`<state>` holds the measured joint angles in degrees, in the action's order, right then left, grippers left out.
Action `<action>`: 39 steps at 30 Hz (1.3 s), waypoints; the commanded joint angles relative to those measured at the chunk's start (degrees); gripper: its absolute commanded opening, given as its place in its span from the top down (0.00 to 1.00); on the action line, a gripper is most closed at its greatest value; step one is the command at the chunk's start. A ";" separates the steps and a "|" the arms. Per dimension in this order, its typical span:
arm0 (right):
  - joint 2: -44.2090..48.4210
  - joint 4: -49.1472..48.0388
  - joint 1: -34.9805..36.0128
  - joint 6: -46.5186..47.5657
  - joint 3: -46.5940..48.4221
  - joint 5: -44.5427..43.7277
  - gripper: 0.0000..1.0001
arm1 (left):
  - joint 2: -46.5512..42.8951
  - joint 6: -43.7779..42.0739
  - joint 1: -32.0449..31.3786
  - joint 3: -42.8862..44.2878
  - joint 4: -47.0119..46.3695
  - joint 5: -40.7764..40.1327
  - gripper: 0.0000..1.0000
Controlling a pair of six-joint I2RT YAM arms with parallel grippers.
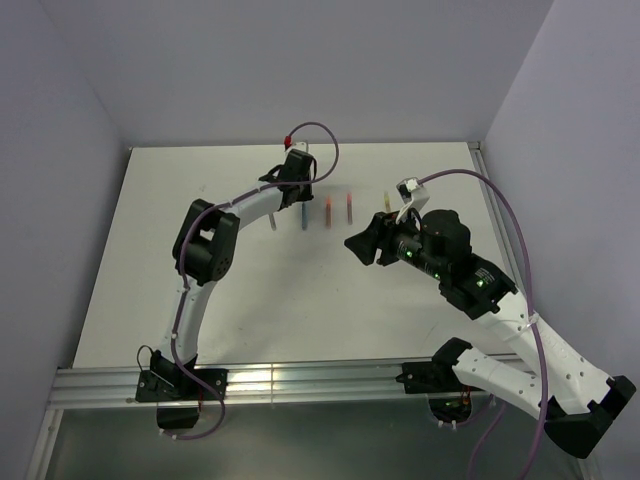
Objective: Insert the pens into the pen caps
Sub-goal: Place the pen at the center of the board, then reset both arms
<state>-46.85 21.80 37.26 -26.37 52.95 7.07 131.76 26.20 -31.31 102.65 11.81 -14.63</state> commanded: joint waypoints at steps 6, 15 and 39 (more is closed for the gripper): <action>-0.26 -1.41 -0.52 -0.08 0.67 0.05 0.36 | 0.51 0.61 0.46 0.97 -2.50 0.57 0.60; -0.70 -0.97 -0.69 0.27 1.72 -1.01 0.35 | -2.47 -1.14 0.90 4.39 -0.66 0.22 0.56; -1.58 -1.41 -3.50 0.97 4.71 -4.88 0.02 | -72.25 1.77 1.95 -36.64 9.00 12.26 0.46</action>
<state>-50.11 23.20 34.41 -26.59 57.65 2.96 61.47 31.14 -29.34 68.79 15.66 -1.39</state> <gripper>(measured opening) 0.976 0.535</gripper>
